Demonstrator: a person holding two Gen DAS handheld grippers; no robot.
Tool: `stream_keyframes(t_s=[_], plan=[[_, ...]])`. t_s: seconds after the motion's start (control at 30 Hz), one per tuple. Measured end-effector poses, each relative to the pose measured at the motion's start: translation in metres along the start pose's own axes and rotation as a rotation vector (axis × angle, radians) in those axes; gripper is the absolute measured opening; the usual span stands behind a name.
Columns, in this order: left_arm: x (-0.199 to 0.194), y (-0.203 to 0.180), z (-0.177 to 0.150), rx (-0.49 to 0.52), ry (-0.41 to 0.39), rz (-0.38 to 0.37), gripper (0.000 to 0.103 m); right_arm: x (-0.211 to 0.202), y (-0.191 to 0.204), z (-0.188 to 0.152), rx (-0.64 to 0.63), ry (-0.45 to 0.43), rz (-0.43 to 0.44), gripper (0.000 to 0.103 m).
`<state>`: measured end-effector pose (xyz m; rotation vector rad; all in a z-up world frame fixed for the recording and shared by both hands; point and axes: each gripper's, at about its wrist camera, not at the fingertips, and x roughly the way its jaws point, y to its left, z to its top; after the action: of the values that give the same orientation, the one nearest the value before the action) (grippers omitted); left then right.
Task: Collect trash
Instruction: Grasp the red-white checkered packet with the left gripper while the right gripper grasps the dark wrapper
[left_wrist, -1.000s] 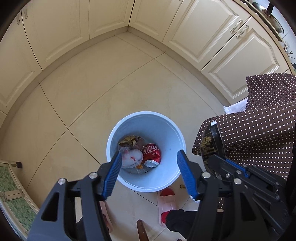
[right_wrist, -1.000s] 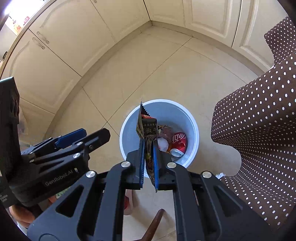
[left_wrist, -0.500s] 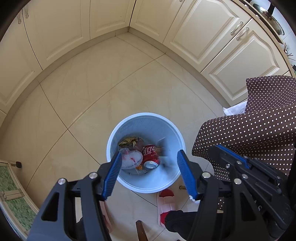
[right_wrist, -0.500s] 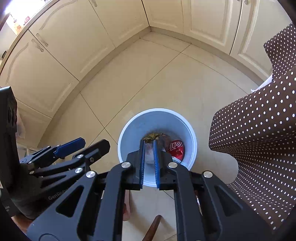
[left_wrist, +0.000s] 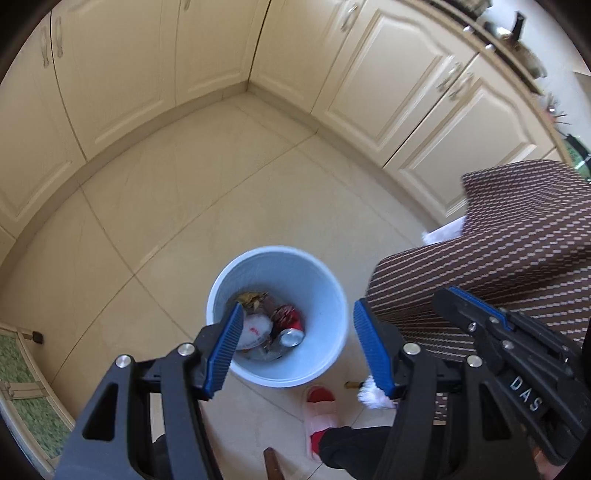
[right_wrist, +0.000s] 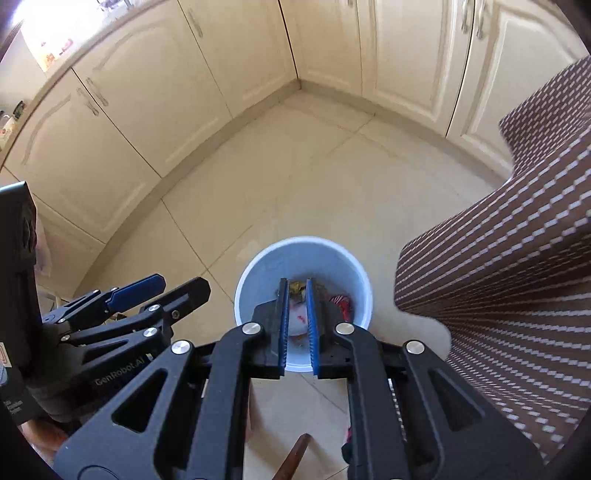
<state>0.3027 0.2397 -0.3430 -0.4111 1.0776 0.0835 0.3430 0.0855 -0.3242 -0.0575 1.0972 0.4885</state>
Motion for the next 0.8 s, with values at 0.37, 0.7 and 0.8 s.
stream_keyframes(t_s=[0.37, 0.7, 0.8], plan=[[-0.133, -0.102, 0.008, 0.161, -0.232, -0.076, 0.067, -0.173, -0.007, 0.004, -0.113, -0.268, -0.116, 0.03], [-0.181, -0.257, -0.007, 0.422, -0.287, -0.158, 0.07, -0.303, -0.104, -0.026, -0.027, -0.44, -0.229, 0.047], [-0.175, -0.308, -0.016, 0.532, -0.287, -0.15, 0.07, -0.326, -0.149, -0.035, 0.026, -0.459, -0.284, 0.048]])
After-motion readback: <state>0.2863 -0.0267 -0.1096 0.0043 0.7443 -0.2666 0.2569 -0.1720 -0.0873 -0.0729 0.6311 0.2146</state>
